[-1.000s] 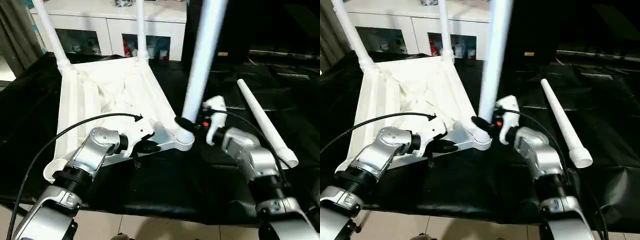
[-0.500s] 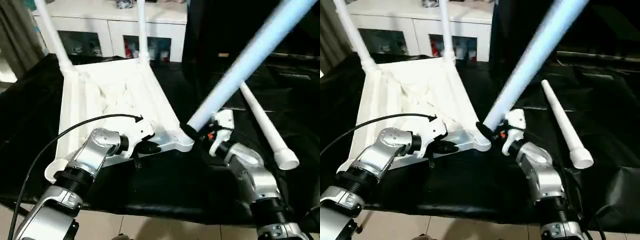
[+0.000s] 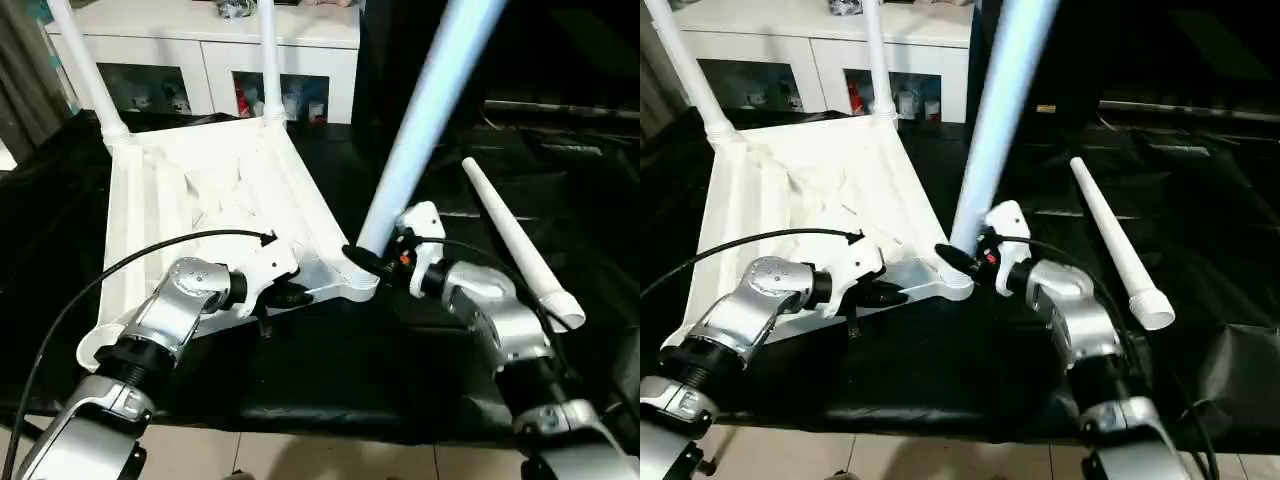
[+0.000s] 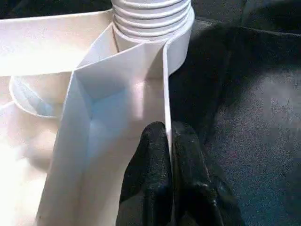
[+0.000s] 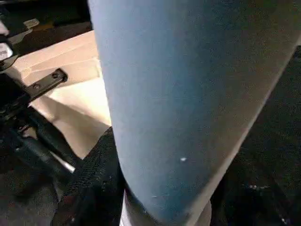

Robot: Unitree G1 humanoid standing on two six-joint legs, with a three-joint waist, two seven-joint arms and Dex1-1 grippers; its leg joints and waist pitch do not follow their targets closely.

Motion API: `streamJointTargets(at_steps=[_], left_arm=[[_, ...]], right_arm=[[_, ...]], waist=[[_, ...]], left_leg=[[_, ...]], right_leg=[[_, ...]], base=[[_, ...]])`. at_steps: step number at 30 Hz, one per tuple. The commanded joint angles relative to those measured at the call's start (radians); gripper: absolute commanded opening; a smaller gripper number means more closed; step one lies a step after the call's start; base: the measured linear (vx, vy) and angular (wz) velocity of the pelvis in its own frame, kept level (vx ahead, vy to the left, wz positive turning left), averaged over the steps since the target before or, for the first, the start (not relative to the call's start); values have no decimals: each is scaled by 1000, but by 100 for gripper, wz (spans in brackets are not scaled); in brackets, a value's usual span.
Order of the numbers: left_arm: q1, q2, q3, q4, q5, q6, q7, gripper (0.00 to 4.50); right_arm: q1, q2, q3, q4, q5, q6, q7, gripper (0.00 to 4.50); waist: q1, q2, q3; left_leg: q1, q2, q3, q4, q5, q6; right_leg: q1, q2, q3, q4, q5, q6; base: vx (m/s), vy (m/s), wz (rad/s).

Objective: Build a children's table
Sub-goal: Insert table leg to table base

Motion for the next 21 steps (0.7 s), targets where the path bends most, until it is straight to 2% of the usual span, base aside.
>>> streamJointTargets(at_steps=[1, 3, 10, 13, 17, 21], left_arm=[[8, -8, -8, -42, -18, -43, -36, 0], [8, -10, -8, -35, -24, -55, -46, 0], [5, -11, -5, -42, -49, -73, -93, 0], [10, 23, -48, -69, -57, -92, -216, 0], [27, 55, -86, -133, -78, -57, -336, 0], [30, 64, -96, -164, -78, -44, -379, 0]], right_arm=[[34, -6, 62, 82, -52, 31, 36, 190], [59, -19, 87, 73, -59, 15, 82, 190], [102, -39, 94, 37, -29, -7, 168, 190], [139, -60, 100, -11, 10, 3, 257, 190], [155, -82, 111, -50, 39, 32, 335, 190], [161, -95, 111, -64, 47, 42, 376, 190]], waist=[[6, -4, -56], [7, -5, -55], [21, -4, -55], [28, -3, -55], [27, 0, -54], [29, -1, -51]], left_leg=[[9, 43, -21, -79, -334, 12], [9, 41, -18, -78, -332, 16], [14, 45, -19, -82, -339, 17], [17, 47, -20, -84, -354, 20], [22, 51, -20, -92, -380, 9], [30, 52, -20, -93, -414, -1]], right_leg=[[38, -82, 58, -99, -434, -142], [39, -83, 58, -100, -433, -146], [39, -83, 58, -102, -444, -140], [39, -85, 59, -105, -457, -131], [39, -81, 58, -102, -427, -155], [37, -84, 58, -109, -461, -160]], base=[[0, 0, 0], [0, 0, 0], [0, 0, 0], [0, 0, 0], [0, 0, 0], [0, 0, 0]])
